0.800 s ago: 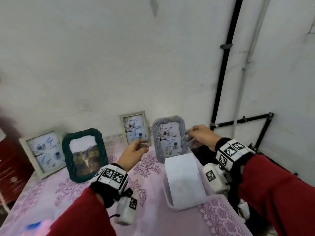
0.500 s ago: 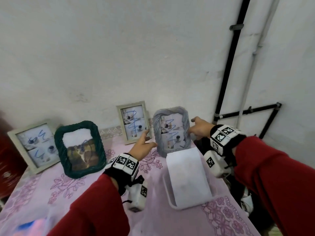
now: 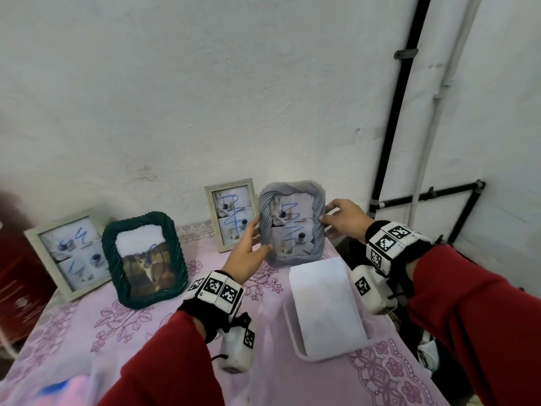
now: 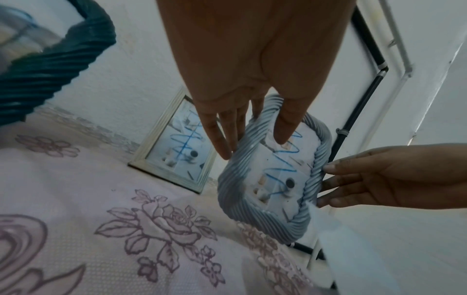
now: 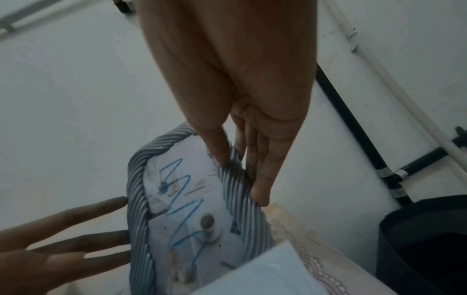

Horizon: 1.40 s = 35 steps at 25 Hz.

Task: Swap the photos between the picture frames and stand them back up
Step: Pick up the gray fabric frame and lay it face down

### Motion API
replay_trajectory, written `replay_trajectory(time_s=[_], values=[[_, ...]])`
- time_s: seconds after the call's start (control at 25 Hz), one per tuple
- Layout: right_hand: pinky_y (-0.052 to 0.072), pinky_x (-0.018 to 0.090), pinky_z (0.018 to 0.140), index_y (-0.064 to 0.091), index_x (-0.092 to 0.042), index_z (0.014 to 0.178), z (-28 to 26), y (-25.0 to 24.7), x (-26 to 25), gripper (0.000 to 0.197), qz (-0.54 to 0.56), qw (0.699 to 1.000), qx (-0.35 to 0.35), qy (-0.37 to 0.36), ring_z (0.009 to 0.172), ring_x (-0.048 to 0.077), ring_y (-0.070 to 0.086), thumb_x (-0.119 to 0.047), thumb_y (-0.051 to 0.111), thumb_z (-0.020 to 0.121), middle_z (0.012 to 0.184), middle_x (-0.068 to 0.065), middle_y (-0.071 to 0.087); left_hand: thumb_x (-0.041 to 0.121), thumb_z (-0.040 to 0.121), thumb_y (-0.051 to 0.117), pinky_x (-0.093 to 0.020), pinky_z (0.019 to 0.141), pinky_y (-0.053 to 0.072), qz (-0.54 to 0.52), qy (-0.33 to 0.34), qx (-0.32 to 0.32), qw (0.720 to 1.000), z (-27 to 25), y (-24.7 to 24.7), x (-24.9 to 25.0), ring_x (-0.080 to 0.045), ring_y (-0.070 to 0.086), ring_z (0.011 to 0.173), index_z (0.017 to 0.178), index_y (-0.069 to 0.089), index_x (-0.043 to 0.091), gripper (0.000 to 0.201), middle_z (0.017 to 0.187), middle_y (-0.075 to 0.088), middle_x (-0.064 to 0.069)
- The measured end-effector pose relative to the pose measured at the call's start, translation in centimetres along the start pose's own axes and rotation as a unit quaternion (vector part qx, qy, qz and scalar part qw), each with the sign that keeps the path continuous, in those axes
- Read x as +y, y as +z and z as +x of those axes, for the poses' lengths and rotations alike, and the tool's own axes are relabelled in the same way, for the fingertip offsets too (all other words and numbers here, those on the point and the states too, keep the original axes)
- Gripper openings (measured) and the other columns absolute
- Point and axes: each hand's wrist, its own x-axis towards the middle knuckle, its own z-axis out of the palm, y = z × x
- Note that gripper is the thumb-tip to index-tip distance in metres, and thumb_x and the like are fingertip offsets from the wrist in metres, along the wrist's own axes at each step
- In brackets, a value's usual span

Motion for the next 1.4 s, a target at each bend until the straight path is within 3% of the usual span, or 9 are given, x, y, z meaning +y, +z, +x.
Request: replay_trajectory(time_s=[0.2,0.32,0.44,0.56,0.72,0.84,0.92,1.12,1.4], values=[[0.058,0.04,0.069,0.055,-0.004,0.101,-2.9,0.1,-4.1,0.017,0.051,0.994,0.038,-0.087,0.066,0.03,0.063,-0.011,0.062,0.087,0.087,0.02,0.064,0.002,0.09,0.053,-0.03,0.103,0.037,-0.005,0.072,0.055,0.996,-2.5,-2.1,2.5,-0.017,0.036,0.134,0.147,0.015,0.028,0.073,0.14,0.038,0.003],[0.053,0.03,0.059,0.056,-0.009,0.103,-5.5,0.8,-6.4,0.017,0.094,0.986,0.037,-0.13,0.061,0.022,0.062,-0.016,0.062,0.088,0.082,0.011,0.065,0.003,0.089,0.055,-0.035,0.1,0.045,0.028,0.123,0.117,0.985,-4.8,-3.8,4.3,-0.016,0.04,0.128,0.147,0.016,0.026,0.074,0.137,0.035,0.003],[0.048,0.028,0.06,0.057,-0.01,0.108,-8.2,1.8,-8.0,0.021,0.139,0.976,0.033,-0.165,0.063,0.019,0.061,-0.02,0.06,0.09,0.077,0.006,0.063,0.007,0.089,0.057,-0.04,0.105,0.043,0.052,0.155,0.171,0.972,-7.6,-5.2,5.7,-0.015,0.044,0.121,0.146,0.019,0.029,0.072,0.129,0.032,0.002],[0.051,0.025,0.061,0.056,-0.01,0.114,-11.5,3.3,-8.7,0.024,0.208,0.96,0.015,-0.188,0.07,0.018,0.061,-0.02,0.056,0.092,0.082,0.01,0.062,0.003,0.092,0.051,-0.039,0.099,0.048,0.034,0.175,0.191,0.965,-11.1,-6.3,6.7,-0.019,0.05,0.112,0.144,0.024,0.028,0.064,0.13,0.035,-0.006],[0.053,0.018,0.059,0.055,-0.016,0.115,-15.5,5.9,-7.9,0.022,0.275,0.941,-0.008,-0.196,0.071,0.01,0.063,-0.023,0.052,0.095,0.087,0.007,0.063,-0.004,0.092,0.046,-0.02,0.091,0.05,0.018,0.163,0.208,0.964,-15.7,-6.6,6.5,-0.01,0.053,0.099,0.141,0.029,0.03,0.063,0.125,0.041,-0.008],[0.052,0.014,0.065,0.054,-0.025,0.111,-18.0,8.0,-6.4,0.016,0.34,0.923,-0.03,-0.18,0.078,0.001,0.065,-0.025,0.049,0.095,0.095,-0.005,0.068,-0.009,0.09,0.046,-0.038,0.099,0.048,-0.032,0.143,0.204,0.968,-19.2,-6.2,5.8,-0.02,0.054,0.099,0.137,0.035,0.033,0.064,0.117,0.047,-0.012],[0.053,0.018,0.074,0.05,-0.026,0.112,-19.5,9.3,-5.1,0.017,0.372,0.911,-0.063,-0.167,0.087,0.001,0.066,-0.027,0.046,0.096,0.096,-0.011,0.07,-0.011,0.089,0.046,-0.041,0.1,0.047,-0.043,0.137,0.201,0.969,-21.0,-5.8,4.9,-0.025,0.054,0.103,0.139,0.037,0.027,0.063,0.125,0.047,-0.011],[0.054,0.029,0.081,0.051,-0.025,0.112,-22.4,11.7,-1.9,0.017,0.393,0.907,-0.101,-0.111,0.094,0.009,0.067,-0.028,0.048,0.095,0.105,-0.002,0.071,-0.008,0.09,0.048,-0.02,0.077,0.051,-0.046,0.099,0.205,0.973,-24.8,-4.8,1.7,-0.019,0.053,0.088,0.137,0.038,0.03,0.061,0.124,0.049,-0.009],[0.058,0.025,0.068,0.052,-0.023,0.113,-24.7,14.0,0.7,0.018,0.39,0.912,-0.107,-0.074,0.085,0.011,0.07,-0.024,0.048,0.095,0.096,-0.004,0.074,-0.004,0.091,0.051,-0.025,0.079,0.048,-0.055,0.053,0.214,0.974,-27.9,-3.9,-2.1,-0.015,0.052,0.086,0.137,0.038,0.029,0.058,0.116,0.048,-0.011]])
